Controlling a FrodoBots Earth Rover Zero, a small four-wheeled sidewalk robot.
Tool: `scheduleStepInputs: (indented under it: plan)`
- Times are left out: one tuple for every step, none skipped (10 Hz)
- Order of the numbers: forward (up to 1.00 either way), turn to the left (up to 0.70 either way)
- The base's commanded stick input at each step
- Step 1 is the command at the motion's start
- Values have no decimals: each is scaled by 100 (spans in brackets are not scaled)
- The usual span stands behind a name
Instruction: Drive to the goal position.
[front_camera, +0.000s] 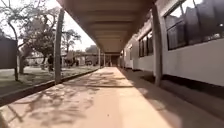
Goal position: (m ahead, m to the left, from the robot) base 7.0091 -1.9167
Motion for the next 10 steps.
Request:
scheduleStepInputs:
  plan:
    - [50,0]
    - [50,0]
    - [50,0]
    - [50,0]
    - [50,0]
    - [50,0]
    - [50,0]
    - [50,0]
    - [50,0]
    - [50,0]
